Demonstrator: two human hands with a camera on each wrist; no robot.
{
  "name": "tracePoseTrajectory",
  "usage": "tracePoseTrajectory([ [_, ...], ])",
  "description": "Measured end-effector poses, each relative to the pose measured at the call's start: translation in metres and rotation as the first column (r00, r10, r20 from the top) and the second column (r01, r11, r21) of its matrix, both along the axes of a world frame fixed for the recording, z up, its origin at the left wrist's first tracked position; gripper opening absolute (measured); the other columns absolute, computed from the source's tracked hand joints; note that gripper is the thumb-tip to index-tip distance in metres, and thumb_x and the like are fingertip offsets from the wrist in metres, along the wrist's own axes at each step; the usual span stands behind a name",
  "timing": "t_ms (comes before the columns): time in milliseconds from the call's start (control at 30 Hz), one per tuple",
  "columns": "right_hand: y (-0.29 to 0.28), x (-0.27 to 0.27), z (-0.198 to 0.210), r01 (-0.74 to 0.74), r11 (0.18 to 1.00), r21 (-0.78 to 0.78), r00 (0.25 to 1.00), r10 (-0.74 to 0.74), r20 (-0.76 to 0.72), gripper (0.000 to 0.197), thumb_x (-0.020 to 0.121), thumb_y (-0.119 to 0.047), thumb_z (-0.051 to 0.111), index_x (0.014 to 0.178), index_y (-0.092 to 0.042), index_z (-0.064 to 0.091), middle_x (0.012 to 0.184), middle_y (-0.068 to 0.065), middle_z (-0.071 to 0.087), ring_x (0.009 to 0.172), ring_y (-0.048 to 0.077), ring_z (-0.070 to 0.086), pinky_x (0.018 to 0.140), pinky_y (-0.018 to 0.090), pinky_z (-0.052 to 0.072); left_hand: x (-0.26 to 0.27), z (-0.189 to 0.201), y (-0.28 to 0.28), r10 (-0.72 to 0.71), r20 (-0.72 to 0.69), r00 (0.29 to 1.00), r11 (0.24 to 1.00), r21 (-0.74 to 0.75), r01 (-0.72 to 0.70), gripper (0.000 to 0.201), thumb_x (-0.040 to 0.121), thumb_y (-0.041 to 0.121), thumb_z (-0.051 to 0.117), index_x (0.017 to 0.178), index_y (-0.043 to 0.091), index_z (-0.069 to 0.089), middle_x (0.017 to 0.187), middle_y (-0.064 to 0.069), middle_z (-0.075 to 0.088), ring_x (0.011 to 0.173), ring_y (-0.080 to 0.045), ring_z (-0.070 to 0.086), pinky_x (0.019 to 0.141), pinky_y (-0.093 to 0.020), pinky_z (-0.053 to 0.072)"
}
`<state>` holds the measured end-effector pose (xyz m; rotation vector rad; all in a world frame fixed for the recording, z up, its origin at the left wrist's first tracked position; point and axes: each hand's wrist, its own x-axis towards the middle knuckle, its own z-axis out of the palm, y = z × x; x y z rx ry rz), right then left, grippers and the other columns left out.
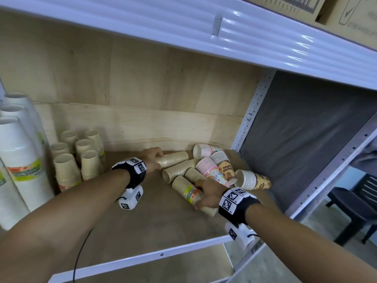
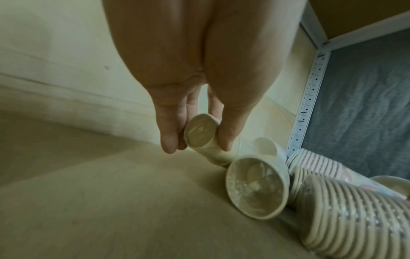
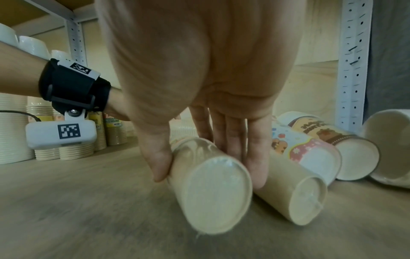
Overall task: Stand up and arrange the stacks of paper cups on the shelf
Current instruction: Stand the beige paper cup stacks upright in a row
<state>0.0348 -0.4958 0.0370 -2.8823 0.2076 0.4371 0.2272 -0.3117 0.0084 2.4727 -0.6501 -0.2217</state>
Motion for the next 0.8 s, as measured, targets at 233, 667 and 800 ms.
tracePoseTrajectory([
  [233,0.003,0.006,0.027,-0.048,0.999,-0.016,0.996,0.049,0.069,0.056,0.076,-0.031,0.075,0.128,-0.017,0.059,0.118,0.005,0.064,0.106,0.024,0.061,0.085,0.031,0.052,-0.006,0.029,-0.003,0.056,0.084,0.995,0.994,-0.095,-0.047,0.035,0.076,0.013,0.076,0.109,0.017,0.066,0.103,-0.005,0.062,0.086,-0.019,0.055,0.072,-0.025,0.043],
  [667,0.034,0.044,0.067,-0.142,0.990,-0.004,0.969,0.140,0.205,0.041,0.078,-0.024,0.075,0.114,-0.009,0.064,0.112,0.006,0.062,0.098,0.023,0.061,0.081,0.033,0.053,-0.030,0.099,0.026,0.123,0.230,0.965,0.991,-0.087,-0.105,0.034,0.080,0.011,0.070,0.113,0.016,0.065,0.107,-0.006,0.067,0.096,-0.024,0.064,0.084,-0.031,0.051],
  [800,0.050,0.056,0.074,-0.180,0.983,-0.022,0.945,0.179,0.275,0.038,0.077,-0.022,0.074,0.113,-0.015,0.063,0.094,-0.002,0.053,0.084,0.017,0.052,0.055,0.022,0.034,-0.042,0.114,0.043,0.134,0.132,0.982,0.986,-0.115,-0.119,0.032,0.082,0.007,0.070,0.112,0.017,0.063,0.101,-0.001,0.059,0.088,-0.018,0.059,0.072,-0.027,0.051],
])
